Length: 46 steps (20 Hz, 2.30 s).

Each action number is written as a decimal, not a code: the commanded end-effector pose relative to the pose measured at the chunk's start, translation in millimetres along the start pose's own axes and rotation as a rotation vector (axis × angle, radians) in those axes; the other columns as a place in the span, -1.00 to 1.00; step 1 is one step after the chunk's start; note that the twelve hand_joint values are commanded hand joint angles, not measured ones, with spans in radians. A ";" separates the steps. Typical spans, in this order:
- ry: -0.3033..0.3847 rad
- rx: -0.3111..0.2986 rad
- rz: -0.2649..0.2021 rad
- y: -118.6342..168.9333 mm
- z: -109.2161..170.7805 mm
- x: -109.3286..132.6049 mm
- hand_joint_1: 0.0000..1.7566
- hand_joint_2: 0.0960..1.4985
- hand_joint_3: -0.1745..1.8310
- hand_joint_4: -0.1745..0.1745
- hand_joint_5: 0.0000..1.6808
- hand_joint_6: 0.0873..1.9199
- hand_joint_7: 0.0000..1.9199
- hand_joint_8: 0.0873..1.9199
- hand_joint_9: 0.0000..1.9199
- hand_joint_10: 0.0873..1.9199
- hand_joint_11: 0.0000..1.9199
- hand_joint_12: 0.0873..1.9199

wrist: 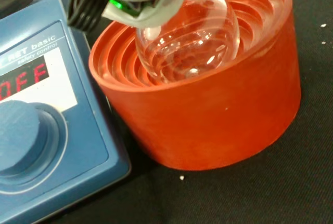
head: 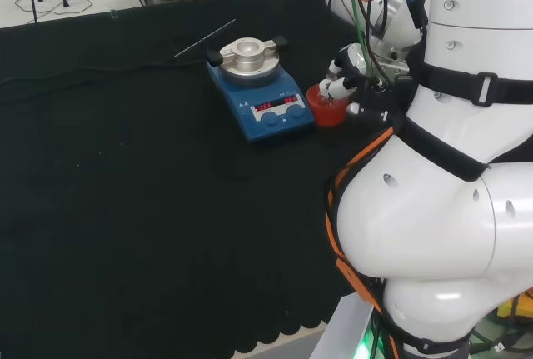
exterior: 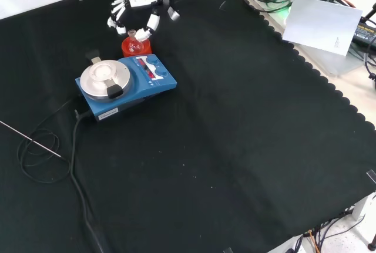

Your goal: Pick up the round-bottom flask.

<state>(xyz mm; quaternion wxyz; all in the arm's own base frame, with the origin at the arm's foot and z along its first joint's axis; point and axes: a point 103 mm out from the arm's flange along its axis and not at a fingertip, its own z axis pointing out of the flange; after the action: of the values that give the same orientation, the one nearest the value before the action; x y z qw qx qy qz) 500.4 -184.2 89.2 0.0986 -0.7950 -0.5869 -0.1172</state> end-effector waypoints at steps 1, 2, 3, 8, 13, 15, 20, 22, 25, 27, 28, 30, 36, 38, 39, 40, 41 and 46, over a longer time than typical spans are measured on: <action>-0.009 -0.006 -0.002 0.4 0.9 3.1 0.17 -0.26 -0.10 -0.31 -0.04 -0.29 -0.57 -0.40 -0.39 -0.39 -0.81 0.39; -0.009 -0.004 -0.002 0.8 1.0 2.7 0.18 -0.25 -0.10 -0.31 -0.03 -0.29 -0.56 -0.40 -0.39 -0.39 -0.81 0.39; 0.009 0.008 -0.013 1.6 1.2 2.2 0.18 -0.25 -0.10 -0.31 -0.02 -0.28 -0.56 -0.39 -0.39 -0.39 -0.80 0.39; -0.006 0.005 -0.016 1.3 3.8 5.3 0.19 -0.24 -0.10 -0.32 0.01 -0.26 -0.56 -0.39 -0.38 -0.39 -0.79 0.38; -0.018 -0.010 -0.011 0.0 6.2 4.8 0.22 0.09 -0.44 0.38 0.24 -0.14 -0.53 -0.39 -0.35 -0.40 -0.77 0.37; -0.021 -0.018 -0.014 -0.5 6.1 6.2 0.24 0.14 -0.50 0.50 0.30 -0.17 -0.52 -0.40 -0.33 -0.42 -0.75 0.36; -0.003 -0.008 -0.017 -1.8 3.6 9.6 0.25 -0.01 -0.27 0.35 0.31 -0.08 -0.45 -0.43 -0.27 -0.47 -0.69 0.34; 0.027 -0.006 -0.022 -1.7 0.9 4.7 0.25 -0.03 -0.23 0.38 0.30 -0.04 -0.44 -0.43 -0.26 -0.47 -0.67 0.34; 0.030 -0.017 -0.026 -3.0 -4.5 0.8 0.25 -0.07 -0.18 0.40 0.30 -0.02 -0.42 -0.43 -0.24 -0.47 -0.65 0.33; 0.018 -0.030 -0.018 -4.4 -9.7 1.0 0.25 -0.10 -0.14 0.38 0.30 -0.01 -0.41 -0.43 -0.23 -0.48 -0.64 0.33; 0.013 -0.036 -0.014 -5.1 -12.7 2.1 0.25 -0.11 -0.13 0.37 0.31 -0.01 -0.41 -0.43 -0.22 -0.48 -0.64 0.33; -0.002 -0.047 -0.010 -6.6 -18.4 6.1 0.26 -0.13 -0.10 0.31 0.31 0.00 -0.40 -0.44 -0.21 -0.48 -0.63 0.33; -0.011 -0.071 0.000 -10.7 -29.3 17.5 0.26 -0.15 -0.08 0.27 0.31 0.01 -0.40 -0.44 -0.20 -0.48 -0.63 0.33; -0.013 -0.073 -0.001 -11.2 -31.7 19.0 0.26 -0.15 -0.07 0.27 0.31 0.01 -0.40 -0.43 -0.20 -0.48 -0.63 0.33; -0.016 -0.077 -0.003 -11.8 -34.8 20.1 0.26 -0.15 -0.06 0.26 0.31 0.02 -0.39 -0.44 -0.20 -0.48 -0.62 0.33; -0.020 -0.082 -0.004 -13.2 -41.3 23.0 0.26 -0.16 -0.06 0.25 0.31 0.02 -0.39 -0.44 -0.20 -0.48 -0.62 0.33; -0.026 -0.084 -0.005 -14.9 -49.8 27.7 0.26 -0.16 -0.05 0.24 0.31 0.03 -0.39 -0.44 -0.20 -0.48 -0.62 0.33; -0.030 -0.088 -0.016 -19.2 -73.7 48.1 0.26 -0.17 -0.04 0.24 0.31 0.03 -0.39 -0.44 -0.20 -0.48 -0.62 0.33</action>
<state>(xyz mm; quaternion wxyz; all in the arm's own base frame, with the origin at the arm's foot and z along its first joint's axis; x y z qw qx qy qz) 494.3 -169.4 147.8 0.0576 -0.7956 -0.5877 -0.1354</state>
